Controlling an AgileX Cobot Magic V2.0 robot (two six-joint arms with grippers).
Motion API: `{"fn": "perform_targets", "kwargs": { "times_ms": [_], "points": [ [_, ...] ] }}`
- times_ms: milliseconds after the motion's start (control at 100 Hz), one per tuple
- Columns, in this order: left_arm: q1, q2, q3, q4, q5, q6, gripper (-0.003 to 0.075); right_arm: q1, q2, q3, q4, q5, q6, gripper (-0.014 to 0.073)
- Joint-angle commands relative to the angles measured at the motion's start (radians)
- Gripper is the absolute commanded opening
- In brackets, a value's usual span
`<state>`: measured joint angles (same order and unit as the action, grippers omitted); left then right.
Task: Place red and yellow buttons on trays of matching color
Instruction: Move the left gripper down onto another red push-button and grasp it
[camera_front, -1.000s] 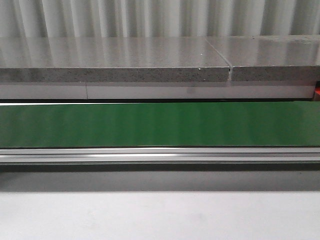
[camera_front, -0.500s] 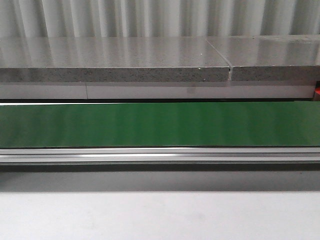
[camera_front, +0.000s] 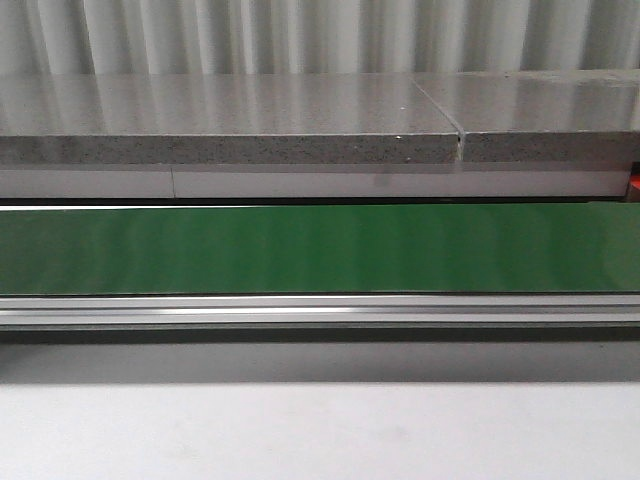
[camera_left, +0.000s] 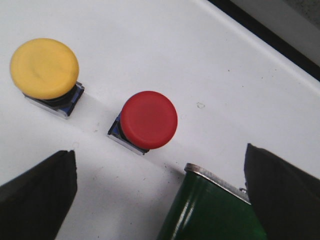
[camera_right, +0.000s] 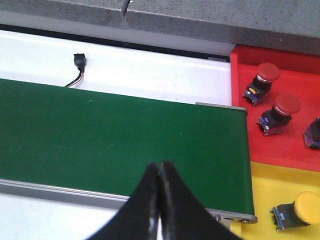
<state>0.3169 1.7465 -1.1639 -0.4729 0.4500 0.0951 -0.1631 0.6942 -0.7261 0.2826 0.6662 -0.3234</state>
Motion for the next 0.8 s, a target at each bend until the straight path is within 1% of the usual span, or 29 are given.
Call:
{"fn": "perform_targets", "kwargs": {
  "times_ms": [0, 250, 430, 790],
  "points": [
    [0.002, -0.02, -0.046, -0.027, -0.053, -0.01, 0.0639, 0.002, -0.005, -0.025, 0.006, -0.069, -0.009, -0.0068],
    [0.002, 0.065, -0.134, -0.032, -0.02, -0.01, 0.0639, 0.002, -0.005, -0.025, 0.006, -0.069, -0.009, -0.0068],
    [0.002, 0.103, -0.165, -0.032, -0.019, -0.026, 0.0639, 0.002, -0.005, -0.025, 0.006, -0.069, -0.009, -0.0068],
    [0.002, 0.142, -0.177, -0.03, -0.01, -0.028, 0.0638, 0.002, -0.005, -0.025, 0.006, -0.069, -0.009, -0.0068]
  ]
}}
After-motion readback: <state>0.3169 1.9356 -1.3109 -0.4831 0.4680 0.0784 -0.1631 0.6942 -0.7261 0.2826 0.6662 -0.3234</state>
